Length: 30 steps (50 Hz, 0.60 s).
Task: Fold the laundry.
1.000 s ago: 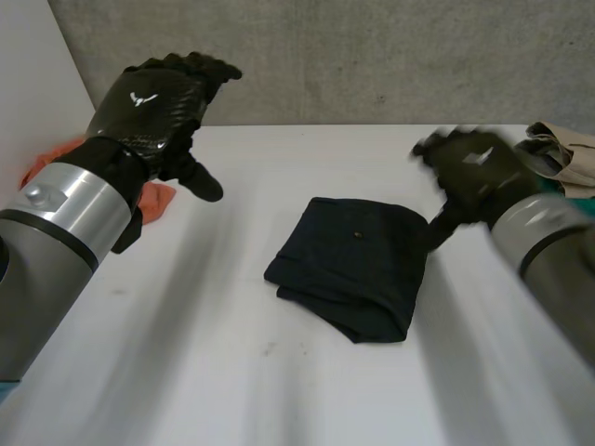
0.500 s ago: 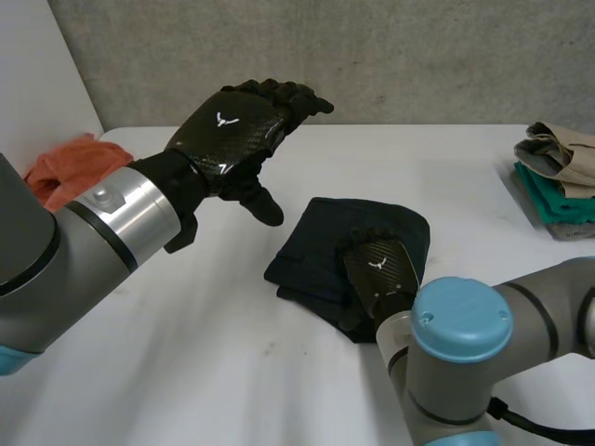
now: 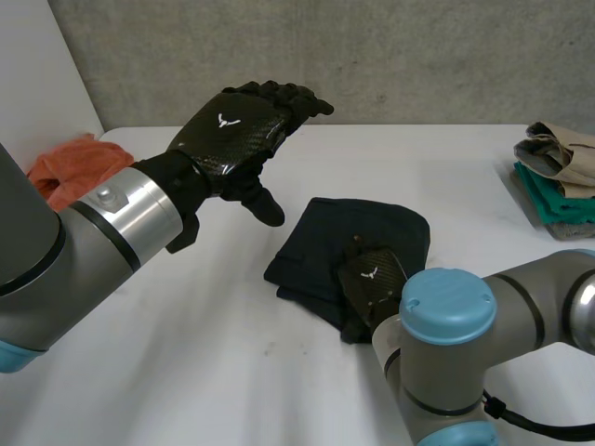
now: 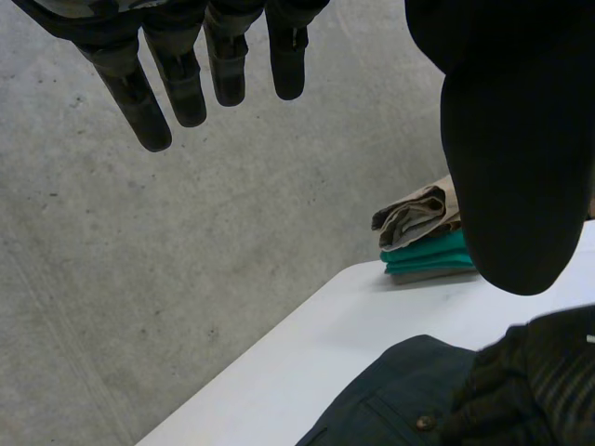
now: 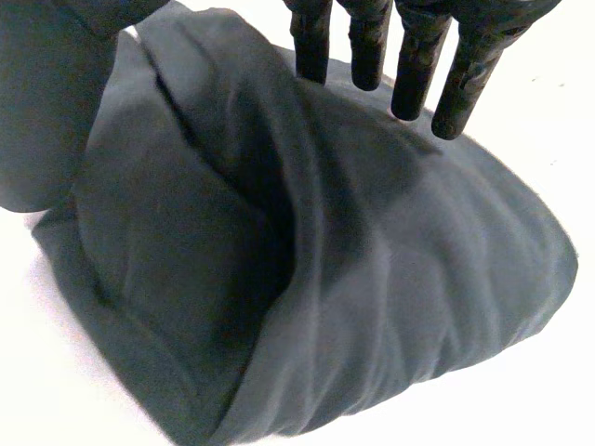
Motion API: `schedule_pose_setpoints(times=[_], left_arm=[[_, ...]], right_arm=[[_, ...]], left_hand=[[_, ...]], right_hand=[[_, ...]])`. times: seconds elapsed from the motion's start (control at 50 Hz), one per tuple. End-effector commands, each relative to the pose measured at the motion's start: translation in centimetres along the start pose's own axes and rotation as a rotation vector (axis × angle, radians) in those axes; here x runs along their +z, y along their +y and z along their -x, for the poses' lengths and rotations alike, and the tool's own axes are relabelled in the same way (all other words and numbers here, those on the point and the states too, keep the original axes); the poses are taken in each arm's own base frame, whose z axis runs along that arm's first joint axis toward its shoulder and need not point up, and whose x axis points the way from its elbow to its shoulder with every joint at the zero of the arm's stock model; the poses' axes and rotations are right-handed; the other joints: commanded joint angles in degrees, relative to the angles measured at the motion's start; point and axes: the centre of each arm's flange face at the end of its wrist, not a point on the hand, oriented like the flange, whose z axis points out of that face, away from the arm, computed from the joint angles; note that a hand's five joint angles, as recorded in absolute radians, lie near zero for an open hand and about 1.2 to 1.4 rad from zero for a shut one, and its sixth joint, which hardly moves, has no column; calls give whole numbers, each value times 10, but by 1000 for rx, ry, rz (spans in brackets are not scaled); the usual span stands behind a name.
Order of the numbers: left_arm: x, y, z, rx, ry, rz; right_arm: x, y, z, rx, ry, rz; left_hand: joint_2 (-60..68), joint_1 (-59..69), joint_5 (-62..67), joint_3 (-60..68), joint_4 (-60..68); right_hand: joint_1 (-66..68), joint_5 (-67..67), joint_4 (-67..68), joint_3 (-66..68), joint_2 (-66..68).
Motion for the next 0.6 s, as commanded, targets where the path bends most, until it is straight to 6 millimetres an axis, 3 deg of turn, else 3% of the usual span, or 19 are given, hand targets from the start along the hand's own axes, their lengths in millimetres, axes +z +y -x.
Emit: schedule_pose_setpoints(times=[0.02, 0.48, 0.54, 0.6], left_arm=[[0, 1, -1, -2, 3, 3], [-1, -4, -3, -3, 7, -9], [-1, -4, -4, -3, 8, -10], [-2, -4, -4, -4, 8, -9]], right_arm=[[17, 16, 8, -19, -4, 29], [47, -2, 1, -32, 38, -70], [54, 1, -3, -43, 52, -67], [61, 2, -7, -62, 65, -66]], left_hand=[[-9, -10, -18, -11, -8], [-9, -10, -18, -11, -8], [-9, -10, -18, -11, -8], [-11, -12, -20, -13, -9]], right_hand=[[-15, -41, -33, -22, -25], [21, -5, 3, 14, 11], [87, 61, 68, 80, 76], [236, 210, 218, 229, 226]])
